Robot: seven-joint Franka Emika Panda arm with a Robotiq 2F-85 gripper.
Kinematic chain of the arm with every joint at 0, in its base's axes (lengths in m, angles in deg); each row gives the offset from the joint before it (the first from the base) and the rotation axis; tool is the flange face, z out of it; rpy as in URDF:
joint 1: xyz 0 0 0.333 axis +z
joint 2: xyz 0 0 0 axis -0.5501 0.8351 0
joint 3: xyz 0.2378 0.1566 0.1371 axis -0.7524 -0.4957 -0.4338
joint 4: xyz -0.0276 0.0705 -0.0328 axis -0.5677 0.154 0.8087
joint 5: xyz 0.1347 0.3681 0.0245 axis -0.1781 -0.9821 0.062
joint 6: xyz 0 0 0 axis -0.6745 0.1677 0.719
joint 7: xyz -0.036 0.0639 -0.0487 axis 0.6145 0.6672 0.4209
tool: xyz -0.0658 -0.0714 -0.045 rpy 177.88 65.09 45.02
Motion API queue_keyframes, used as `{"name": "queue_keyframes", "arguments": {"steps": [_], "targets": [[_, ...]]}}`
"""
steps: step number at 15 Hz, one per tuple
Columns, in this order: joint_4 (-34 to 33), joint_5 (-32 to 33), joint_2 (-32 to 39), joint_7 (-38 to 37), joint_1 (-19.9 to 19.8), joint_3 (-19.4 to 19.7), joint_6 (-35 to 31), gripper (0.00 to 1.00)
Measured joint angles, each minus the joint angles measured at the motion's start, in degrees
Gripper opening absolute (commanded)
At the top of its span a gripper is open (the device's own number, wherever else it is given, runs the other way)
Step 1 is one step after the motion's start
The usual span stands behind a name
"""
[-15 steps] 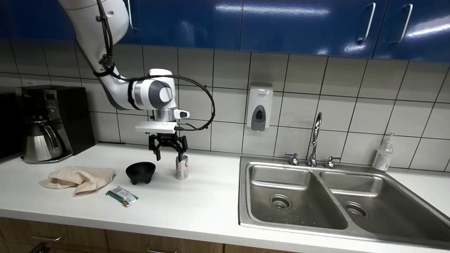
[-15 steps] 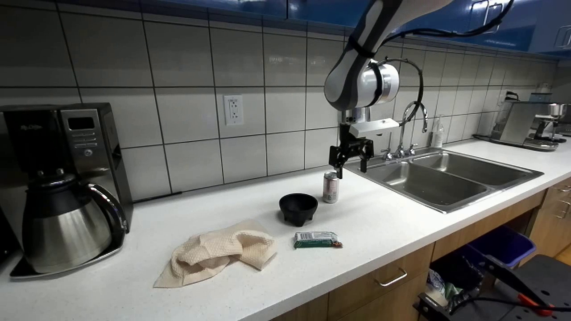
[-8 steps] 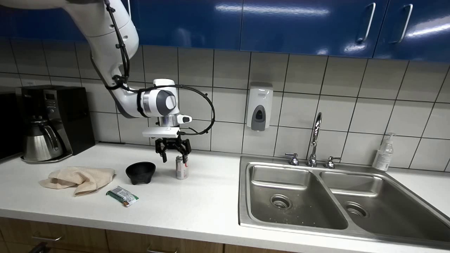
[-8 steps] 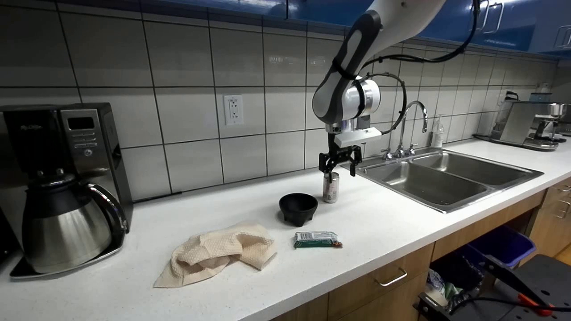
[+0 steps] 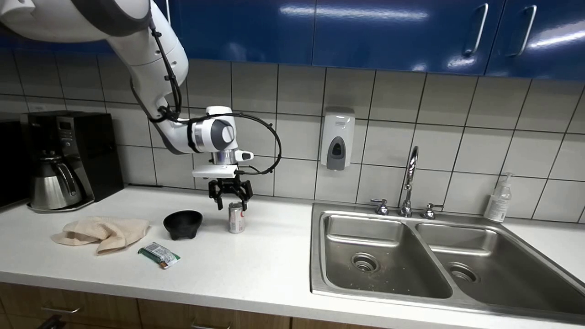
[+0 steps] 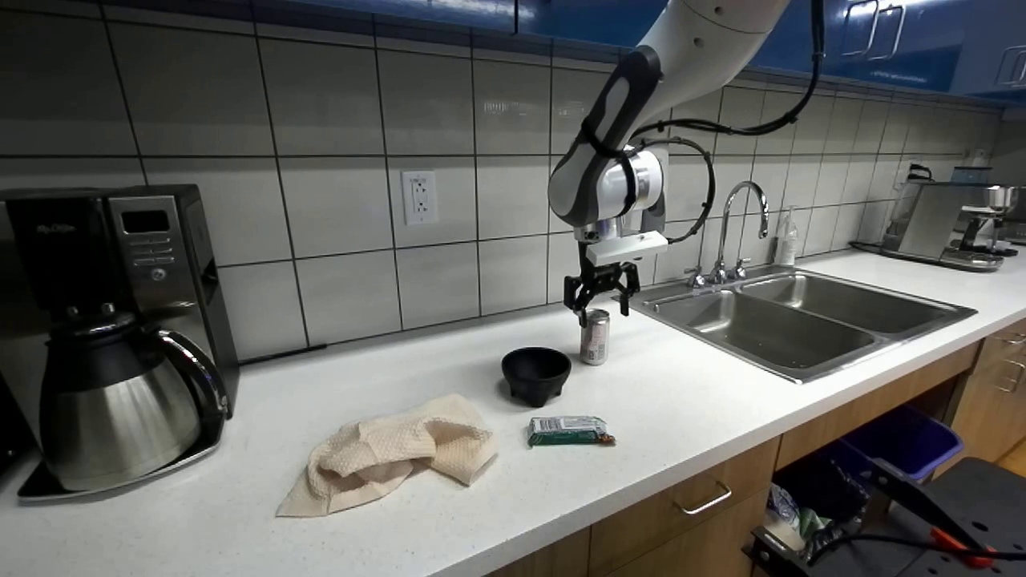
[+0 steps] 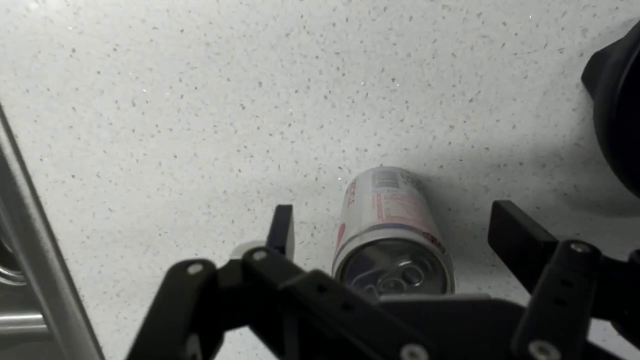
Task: Put the metal can into the black bowl
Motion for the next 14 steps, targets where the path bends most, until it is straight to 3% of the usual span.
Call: {"name": "queue_keyframes", "arguments": {"steps": [14], "targets": [[-11.3, -0.1, 8.3, -1.2, -0.6, 0.0, 5.8, 1.00]]}}
